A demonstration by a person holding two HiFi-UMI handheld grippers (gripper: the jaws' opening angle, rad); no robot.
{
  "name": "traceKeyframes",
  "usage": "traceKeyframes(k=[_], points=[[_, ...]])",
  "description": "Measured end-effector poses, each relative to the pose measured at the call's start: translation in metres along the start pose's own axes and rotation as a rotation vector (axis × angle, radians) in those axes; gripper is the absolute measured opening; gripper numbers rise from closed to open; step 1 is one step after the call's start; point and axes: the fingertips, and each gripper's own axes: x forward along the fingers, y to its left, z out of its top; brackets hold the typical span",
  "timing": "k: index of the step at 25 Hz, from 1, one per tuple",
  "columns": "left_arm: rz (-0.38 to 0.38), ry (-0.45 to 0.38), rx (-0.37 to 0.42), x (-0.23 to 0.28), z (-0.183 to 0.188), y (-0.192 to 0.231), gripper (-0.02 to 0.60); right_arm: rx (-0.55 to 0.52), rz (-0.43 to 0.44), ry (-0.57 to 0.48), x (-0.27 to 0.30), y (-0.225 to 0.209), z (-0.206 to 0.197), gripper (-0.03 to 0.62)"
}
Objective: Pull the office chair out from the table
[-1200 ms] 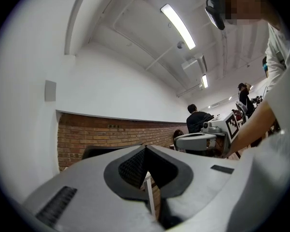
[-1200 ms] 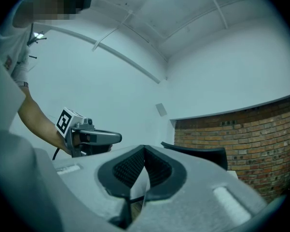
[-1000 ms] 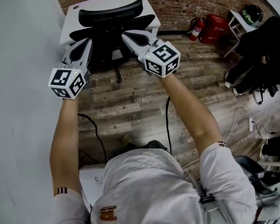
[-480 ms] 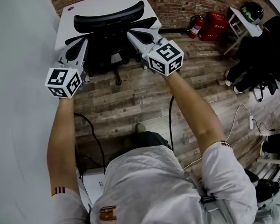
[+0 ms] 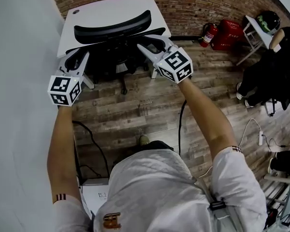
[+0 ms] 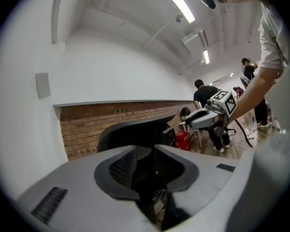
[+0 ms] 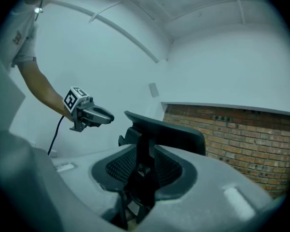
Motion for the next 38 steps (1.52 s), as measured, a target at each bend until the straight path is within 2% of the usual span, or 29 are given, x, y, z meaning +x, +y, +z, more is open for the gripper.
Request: traceKeyframes(k=[3, 8, 20, 27, 32, 38], points=[[0.002, 0.075, 0.056, 0.010, -0.013, 0.008, 0.152, -0.052, 0.024, 0.043, 0.004, -0.012, -0.012, 0.135], [-0.019, 0.205, 0.148, 0.024, -0.038, 0.022, 0.204, -0.142, 0.056, 0.143, 0.015, -0.029, -0.033, 0.198], [-0.062, 0.465, 0.362, 0.051, -0.097, 0.076, 0.235, -0.311, 0.100, 0.472, 0.035, -0.075, -0.098, 0.278], [-0.140, 0.619, 0.459, 0.060, -0.139, 0.099, 0.256, -0.382, 0.178, 0.653, 0.052, -0.103, -0.134, 0.296], [-0.234, 0.724, 0.568, 0.070, -0.165, 0.111, 0.258, -0.438, 0.271, 0.744, 0.070, -0.114, -0.157, 0.304], [-0.325, 0.774, 0.611, 0.086, -0.183, 0.117, 0.258, -0.475, 0.384, 0.834, 0.089, -0.116, -0.187, 0.304]])
